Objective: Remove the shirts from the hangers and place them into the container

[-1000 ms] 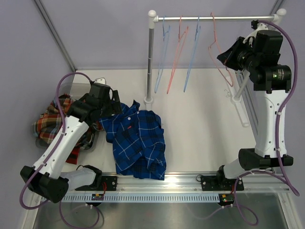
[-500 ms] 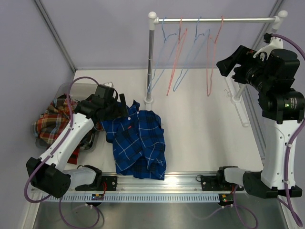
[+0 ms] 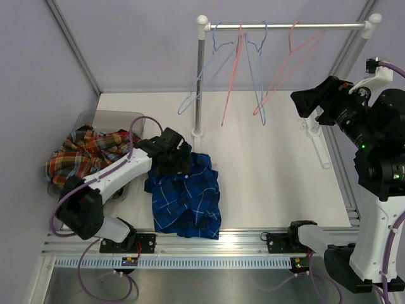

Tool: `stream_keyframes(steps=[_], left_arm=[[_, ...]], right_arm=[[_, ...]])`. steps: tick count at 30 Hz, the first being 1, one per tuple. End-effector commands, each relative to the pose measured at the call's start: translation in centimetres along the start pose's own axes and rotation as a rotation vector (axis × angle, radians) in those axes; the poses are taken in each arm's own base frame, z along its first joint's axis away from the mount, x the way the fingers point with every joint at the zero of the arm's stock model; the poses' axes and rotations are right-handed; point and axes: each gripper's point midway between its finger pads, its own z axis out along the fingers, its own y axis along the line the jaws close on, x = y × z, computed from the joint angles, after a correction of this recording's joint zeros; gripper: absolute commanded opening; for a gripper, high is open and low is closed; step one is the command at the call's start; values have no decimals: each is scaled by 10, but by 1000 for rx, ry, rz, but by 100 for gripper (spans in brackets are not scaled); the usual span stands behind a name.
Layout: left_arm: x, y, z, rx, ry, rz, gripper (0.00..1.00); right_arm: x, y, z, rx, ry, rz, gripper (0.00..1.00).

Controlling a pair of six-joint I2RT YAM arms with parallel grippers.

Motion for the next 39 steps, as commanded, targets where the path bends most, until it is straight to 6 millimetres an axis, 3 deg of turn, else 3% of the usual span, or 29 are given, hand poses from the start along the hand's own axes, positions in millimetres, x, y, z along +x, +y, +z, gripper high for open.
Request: stream_keyframes(steps=[1, 6, 12, 15, 16, 18, 19, 22, 26, 28, 29, 31, 32, 34, 35, 36, 38, 39], left_arm=[[-2, -9, 22, -43, -12, -18, 99], [26, -11, 66, -148, 95, 20, 99], [44, -15, 96, -156, 121, 13, 99], [47, -11, 104, -170, 113, -3, 72], [46, -11, 105, -166, 106, -9, 38], [44, -8, 105, -178, 94, -19, 9], [43, -6, 102, -191, 88, -22, 0], [20, -2, 85, -213, 4, -24, 0], [-44, -7, 17, -230, -229, -12, 0], [-72, -5, -31, -234, -338, 11, 0], [-104, -5, -64, -243, -445, -14, 0], [-129, 3, -113, -246, -548, -6, 0], [-155, 9, -148, -251, -643, -45, 0], [-176, 21, -185, -269, -725, -33, 0], [-189, 36, -202, -307, -763, -58, 0], [-204, 36, -231, -292, -833, -77, 0], [-223, 49, -262, -338, -908, -54, 0], [-236, 45, -292, -318, -994, -64, 0]], right_arm=[[-1, 8, -4, -53, -13, -20, 95], [-1, 16, -22, -76, -34, -40, 95], [6, 18, -33, -88, -36, -42, 95], [11, 25, -42, -129, -38, -31, 96], [12, 28, -47, -141, -45, -32, 95], [14, 29, -51, -144, -46, -34, 95], [13, 30, -56, -147, -56, -37, 95], [14, 33, -63, -155, -59, -43, 96], [16, 37, -71, -171, -66, -46, 96], [17, 39, -74, -182, -68, -46, 96], [19, 39, -75, -184, -65, -42, 96], [19, 42, -79, -199, -72, -40, 96], [19, 43, -80, -204, -74, -37, 96], [18, 45, -82, -211, -75, -38, 96], [17, 47, -84, -216, -79, -38, 96], [18, 47, -84, -220, -79, -38, 96], [18, 48, -84, -224, -78, -39, 96], [18, 49, -84, -229, -78, -39, 96]])
